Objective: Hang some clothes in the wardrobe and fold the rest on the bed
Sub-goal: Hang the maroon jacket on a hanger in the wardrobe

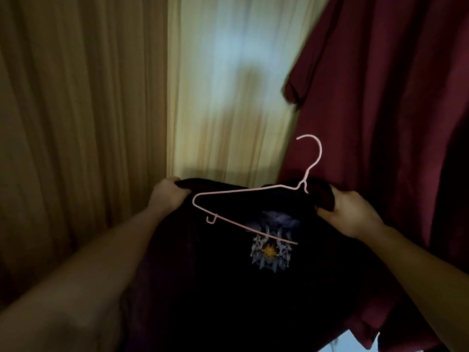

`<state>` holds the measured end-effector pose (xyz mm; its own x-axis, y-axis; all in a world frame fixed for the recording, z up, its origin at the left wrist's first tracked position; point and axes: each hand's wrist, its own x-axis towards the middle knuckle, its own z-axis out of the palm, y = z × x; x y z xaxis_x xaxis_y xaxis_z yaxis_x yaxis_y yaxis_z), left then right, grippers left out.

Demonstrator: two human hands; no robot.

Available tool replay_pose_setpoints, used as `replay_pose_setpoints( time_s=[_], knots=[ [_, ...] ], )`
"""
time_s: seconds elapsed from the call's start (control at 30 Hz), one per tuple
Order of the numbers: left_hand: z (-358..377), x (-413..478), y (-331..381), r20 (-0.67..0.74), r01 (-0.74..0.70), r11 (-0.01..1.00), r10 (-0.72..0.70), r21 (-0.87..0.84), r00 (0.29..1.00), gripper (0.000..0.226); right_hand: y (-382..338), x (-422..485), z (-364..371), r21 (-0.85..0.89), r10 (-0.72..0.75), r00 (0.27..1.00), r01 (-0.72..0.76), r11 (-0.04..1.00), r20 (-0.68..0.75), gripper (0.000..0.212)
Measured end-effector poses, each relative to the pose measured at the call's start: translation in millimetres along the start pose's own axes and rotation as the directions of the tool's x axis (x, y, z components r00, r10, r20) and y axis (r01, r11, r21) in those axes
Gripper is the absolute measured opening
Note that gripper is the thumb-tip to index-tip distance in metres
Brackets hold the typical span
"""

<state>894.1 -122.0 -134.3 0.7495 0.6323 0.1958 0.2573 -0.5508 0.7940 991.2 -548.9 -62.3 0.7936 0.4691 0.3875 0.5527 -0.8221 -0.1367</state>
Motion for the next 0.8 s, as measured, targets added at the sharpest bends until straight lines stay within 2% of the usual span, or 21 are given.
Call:
replay_pose_setpoints(
  time_s=[0.13, 0.2, 0.3, 0.37, 0.43, 0.57, 0.67, 0.73, 0.8],
  knots=[
    [-51.9, -7.2, 49.3, -0.004, -0.021, 0.999, 0.021, 0.049, 1.000, 0.033, -10.6, 11.5, -12.8, -0.248, -0.028, 0.999, 0.037, 0.968, 0.042, 0.071],
    [-69.5, -19.3, 79.8, -0.012, -0.016, 0.994, 0.017, 0.105, 1.000, 0.036, -24.4, 18.8, -20.2, -0.322, -0.042, 0.999, 0.046, 0.946, 0.019, 0.069],
    [-75.3, -45.5, 123.0, -0.039, -0.055, 0.994, 0.058, 0.091, 0.998, 0.040, -59.8, 28.5, -32.4, -0.226, -0.097, 0.992, 0.077, 0.971, -0.079, 0.062],
    [-71.2, -66.9, 145.6, -0.038, -0.127, 0.989, 0.130, 0.072, 0.991, 0.044, -84.3, 34.1, -47.0, -0.117, -0.122, 0.978, 0.102, 0.988, -0.172, 0.057],
    [-72.6, -87.3, 161.2, -0.100, -0.198, 0.978, 0.204, 0.071, 0.974, 0.047, -101.0, 40.5, -65.5, -0.066, -0.143, 0.959, 0.131, 0.989, -0.243, 0.055],
    [-87.1, -121.3, 190.3, -0.262, -0.371, 0.927, 0.370, 0.047, 0.891, 0.046, -128.2, 53.2, -97.7, -0.128, -0.219, 0.930, 0.189, 0.974, -0.296, 0.052],
    [-90.6, -138.3, 207.8, -0.255, -0.531, 0.845, 0.528, 0.062, 0.810, 0.054, -149.2, 58.4, -118.9, -0.119, -0.282, 0.904, 0.257, 0.959, -0.322, 0.045],
    [-102.2, -141.1, 211.1, -0.197, -0.594, 0.792, 0.610, 0.142, 0.767, 0.063, -153.4, 59.7, -138.3, -0.087, -0.297, 0.892, 0.285, 0.955, -0.340, 0.040],
    [-123.6, -137.2, 208.6, -0.160, -0.603, 0.720, 0.678, 0.345, 0.718, 0.064, -150.6, 61.6, -163.6, -0.071, -0.295, 0.881, 0.289, 0.955, -0.369, 0.039]
  ],
)
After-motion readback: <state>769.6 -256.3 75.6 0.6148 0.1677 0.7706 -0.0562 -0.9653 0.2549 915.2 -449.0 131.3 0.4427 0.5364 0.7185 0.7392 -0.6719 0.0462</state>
